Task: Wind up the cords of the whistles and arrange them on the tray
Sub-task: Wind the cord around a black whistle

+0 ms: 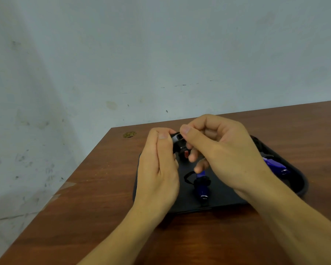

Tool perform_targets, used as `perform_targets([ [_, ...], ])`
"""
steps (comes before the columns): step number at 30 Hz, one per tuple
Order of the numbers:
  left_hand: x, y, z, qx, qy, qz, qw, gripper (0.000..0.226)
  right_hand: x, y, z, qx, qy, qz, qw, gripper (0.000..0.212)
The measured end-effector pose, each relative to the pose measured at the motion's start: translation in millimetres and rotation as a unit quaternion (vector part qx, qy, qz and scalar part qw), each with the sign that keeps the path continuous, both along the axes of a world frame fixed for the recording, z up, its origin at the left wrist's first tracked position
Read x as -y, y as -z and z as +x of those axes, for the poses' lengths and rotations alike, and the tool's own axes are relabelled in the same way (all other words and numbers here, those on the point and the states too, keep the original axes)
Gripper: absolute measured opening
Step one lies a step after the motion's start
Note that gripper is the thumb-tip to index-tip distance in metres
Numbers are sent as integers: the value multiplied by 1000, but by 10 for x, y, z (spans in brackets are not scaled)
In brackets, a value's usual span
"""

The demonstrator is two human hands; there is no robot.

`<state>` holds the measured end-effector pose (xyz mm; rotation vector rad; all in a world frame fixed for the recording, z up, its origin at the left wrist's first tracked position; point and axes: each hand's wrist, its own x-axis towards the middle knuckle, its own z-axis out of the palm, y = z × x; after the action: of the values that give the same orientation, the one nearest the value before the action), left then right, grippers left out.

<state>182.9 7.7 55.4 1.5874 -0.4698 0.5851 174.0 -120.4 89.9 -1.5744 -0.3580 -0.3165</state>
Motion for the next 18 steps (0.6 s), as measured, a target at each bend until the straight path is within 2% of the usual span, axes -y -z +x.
perform_targets([
  [2,6,-6,4,-2,-8,-1,1000,30,-13,38,18,6,1,15,1000,9],
  [5,16,-27,-7,7,-18,-2,1000,32,-6,79,48,51,37,-13,998,8],
  [7,30,-44,-23,2,-16,-20,1000,33,-29,107,62,40,10,16,999,10],
  [10,61,-58,-37,-45,10,-78,996,32,-117,193,86,40,7,44,998,15],
  [13,97,-58,-54,-87,29,-123,988,30,-192,281,96,87,40,51,994,21],
  [18,108,-98,-95,-135,35,-173,975,24,-279,393,106,122,87,22,988,15],
])
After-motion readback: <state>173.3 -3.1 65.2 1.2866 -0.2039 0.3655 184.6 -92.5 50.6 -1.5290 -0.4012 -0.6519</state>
